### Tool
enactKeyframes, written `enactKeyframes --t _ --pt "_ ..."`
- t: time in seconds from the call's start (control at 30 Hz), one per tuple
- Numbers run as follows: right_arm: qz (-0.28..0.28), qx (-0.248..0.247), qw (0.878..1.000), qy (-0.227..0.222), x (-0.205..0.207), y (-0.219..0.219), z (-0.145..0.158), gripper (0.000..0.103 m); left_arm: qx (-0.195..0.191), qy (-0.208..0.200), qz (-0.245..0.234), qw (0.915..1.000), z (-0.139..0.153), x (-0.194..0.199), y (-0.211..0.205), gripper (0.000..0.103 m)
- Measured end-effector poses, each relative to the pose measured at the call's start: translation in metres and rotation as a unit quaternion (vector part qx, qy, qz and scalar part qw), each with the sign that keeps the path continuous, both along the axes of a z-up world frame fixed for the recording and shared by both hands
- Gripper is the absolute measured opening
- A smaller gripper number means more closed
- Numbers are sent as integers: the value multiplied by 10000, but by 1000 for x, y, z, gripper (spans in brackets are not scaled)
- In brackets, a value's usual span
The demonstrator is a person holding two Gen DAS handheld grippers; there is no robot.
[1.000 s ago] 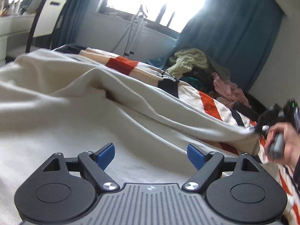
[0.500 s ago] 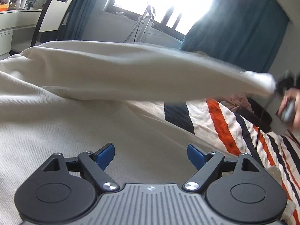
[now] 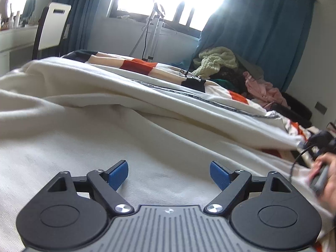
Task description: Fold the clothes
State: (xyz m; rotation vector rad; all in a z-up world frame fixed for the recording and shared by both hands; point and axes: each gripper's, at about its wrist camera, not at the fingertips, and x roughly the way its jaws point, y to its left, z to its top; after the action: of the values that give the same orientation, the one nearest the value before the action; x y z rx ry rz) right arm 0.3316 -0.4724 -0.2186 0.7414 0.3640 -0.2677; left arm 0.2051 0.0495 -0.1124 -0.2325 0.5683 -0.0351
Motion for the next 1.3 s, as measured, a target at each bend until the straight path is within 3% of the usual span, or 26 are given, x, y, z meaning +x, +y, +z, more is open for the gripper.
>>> enactKeyframes --t 0.2,0.43,0.53,0.6,0.7,0.73,0.77,0.8,0.83,0.87,1.1,1.3 --pt "51 234 9993 -303 -29 -10 28 5 -133 -15 -194 9997 7 -5 -6 87" --pt "-133 601 9976 328 -72 -27 1 5 2 -94 -298 9995 23 -30 -13 87" --pt "155 379 9979 495 -78 -24 -10 6 107 -204 -306 9993 33 -44 -12 87" --pt "431 -209 9962 725 -80 -13 -4 9 210 -253 -294 9990 40 -52 -13 87" --pt "888 -1179 9831 1082 -85 10 11 10 354 -325 -287 9984 49 -63 -14 87" --pt "1075 -1321 9785 1167 -88 16 16 15 403 -343 -304 9981 51 -66 -15 87" --pt "1207 -1443 9748 1202 -95 23 22 36 465 -371 -332 9977 53 -68 -16 87" --pt "1263 -1566 9722 1198 -103 32 28 49 569 -424 -372 9968 56 -71 -18 87" --pt "1253 -1645 9724 1085 -114 40 36 71 690 -486 -419 9956 58 -75 -19 87" --pt "1266 -1704 9732 889 -126 48 43 82 813 -522 -434 9944 60 -78 -21 87" --pt "1898 -2259 9549 347 -197 113 100 81 904 -682 -465 9925 79 -112 -19 89" --pt "2318 -2231 9468 -47 -256 148 115 81 800 -722 -334 9936 85 -144 -3 93"
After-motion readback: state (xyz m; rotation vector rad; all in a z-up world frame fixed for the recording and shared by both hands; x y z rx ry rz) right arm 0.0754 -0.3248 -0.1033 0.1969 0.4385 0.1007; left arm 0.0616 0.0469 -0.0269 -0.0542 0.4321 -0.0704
